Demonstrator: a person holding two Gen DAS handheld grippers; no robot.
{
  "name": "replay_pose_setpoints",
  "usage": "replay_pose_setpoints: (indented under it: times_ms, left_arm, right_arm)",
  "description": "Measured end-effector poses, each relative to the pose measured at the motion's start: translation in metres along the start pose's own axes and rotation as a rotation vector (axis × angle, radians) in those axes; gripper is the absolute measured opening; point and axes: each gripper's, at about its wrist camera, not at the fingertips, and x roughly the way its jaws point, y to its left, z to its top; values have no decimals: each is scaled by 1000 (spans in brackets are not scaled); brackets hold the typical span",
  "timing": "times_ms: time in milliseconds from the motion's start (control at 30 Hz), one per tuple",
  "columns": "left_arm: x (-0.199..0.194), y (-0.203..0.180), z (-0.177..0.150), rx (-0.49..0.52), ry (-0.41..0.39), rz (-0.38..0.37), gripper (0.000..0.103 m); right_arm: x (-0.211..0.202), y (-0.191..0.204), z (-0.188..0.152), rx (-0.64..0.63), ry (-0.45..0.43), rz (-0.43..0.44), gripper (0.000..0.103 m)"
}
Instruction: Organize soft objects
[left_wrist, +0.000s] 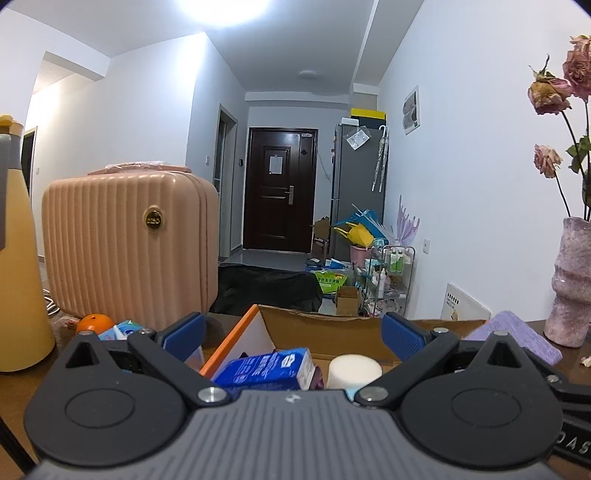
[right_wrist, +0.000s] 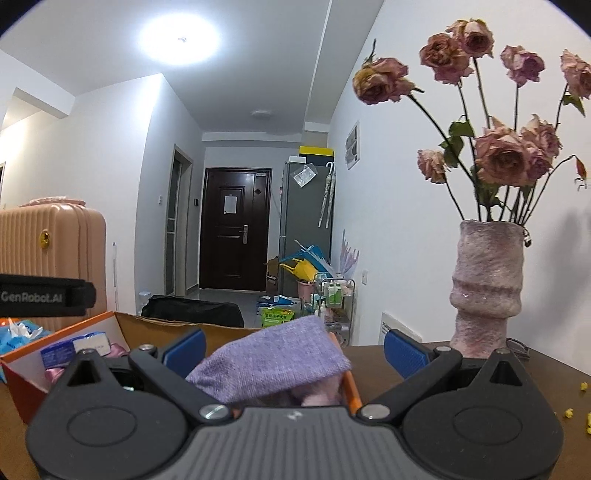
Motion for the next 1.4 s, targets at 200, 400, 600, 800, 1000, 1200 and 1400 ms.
replay_pose_setpoints:
  times_ms: [200, 400, 600, 800, 1000, 1200, 1400]
  left_arm:
    - [-21, 6, -5, 11, 11, -3, 103]
    - [-47, 12, -12, 23, 23, -8, 103]
    - [-84, 23, -19, 41, 30, -19, 103]
    - [-130, 30, -27, 61, 31, -54, 103]
    - [-185, 32, -36, 84, 14, -115, 103]
    - [-244, 34, -50, 109, 9, -173, 103]
    - [-293, 30, -70, 127, 11, -201, 103]
  right_arm:
    - [-25, -7, -1, 5, 10, -6, 103]
    - [-58, -14, -5, 11, 34, -1, 103]
    - [-102, -20, -10, 3, 47, 15, 103]
    - [-149, -26, -13, 7, 73, 38, 103]
    - [-203, -31, -18, 16, 86, 61, 103]
    - [-251, -34, -26, 19, 99, 86, 103]
    - [-287, -38, -38, 29, 139, 113, 103]
